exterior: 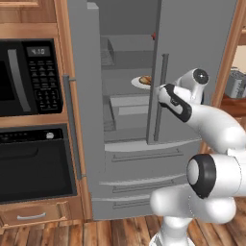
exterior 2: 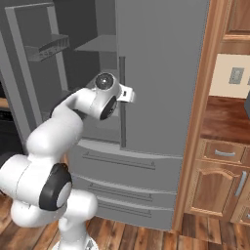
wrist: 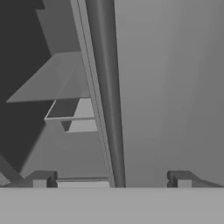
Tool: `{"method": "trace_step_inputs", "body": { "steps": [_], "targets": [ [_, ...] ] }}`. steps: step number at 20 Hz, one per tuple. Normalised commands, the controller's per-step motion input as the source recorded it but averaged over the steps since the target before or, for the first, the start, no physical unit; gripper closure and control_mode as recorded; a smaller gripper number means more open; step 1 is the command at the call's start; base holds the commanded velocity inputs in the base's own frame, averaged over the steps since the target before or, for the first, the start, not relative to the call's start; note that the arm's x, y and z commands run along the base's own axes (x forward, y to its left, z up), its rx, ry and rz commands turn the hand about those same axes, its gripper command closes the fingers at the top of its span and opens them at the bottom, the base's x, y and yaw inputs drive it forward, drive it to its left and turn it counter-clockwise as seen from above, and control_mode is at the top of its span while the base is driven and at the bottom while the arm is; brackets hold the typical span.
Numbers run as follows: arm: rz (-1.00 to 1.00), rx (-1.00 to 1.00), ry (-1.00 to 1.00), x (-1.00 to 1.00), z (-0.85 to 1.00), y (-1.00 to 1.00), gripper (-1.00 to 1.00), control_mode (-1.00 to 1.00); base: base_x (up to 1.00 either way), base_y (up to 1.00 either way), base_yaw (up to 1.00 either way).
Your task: Retrieve the chicken drumstick from the fridge and place it on the saucepan with marinade on the stove.
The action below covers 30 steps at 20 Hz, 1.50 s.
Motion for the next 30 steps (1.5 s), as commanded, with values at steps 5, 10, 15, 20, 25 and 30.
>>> {"method": "trace_step_inputs", "body": {
  "steps": [5, 10, 15, 20, 25, 30],
  "targets": [
    [0.0, 0.0, 0.0, 0.56, -0.11, 0.0, -1.0, -1.0, 0.0, 0.0, 0.0],
    [0.0, 0.0, 0.0, 0.65, -0.16, 0.0, -1.0, -1.0, 0.0, 0.0, 0.0],
    [0.0, -0.01, 0.0, 0.63, -0.23, 0.0, -1.0, -1.0, 0.0, 0.0, 0.0],
    [0.0, 0.0, 0.0, 0.68, -0.28, 0.0, -1.0, -1.0, 0.0, 0.0, 0.0],
    [0.0, 0.0, -0.01, 0.6, -0.24, -0.01, 1.0, -1.0, 0.0, 0.0, 0.0],
    [0.0, 0.0, 0.0, 0.01, 0.0, 0.0, 1.0, -1.0, 0.0, 0.0, 0.0]
  ]
}}
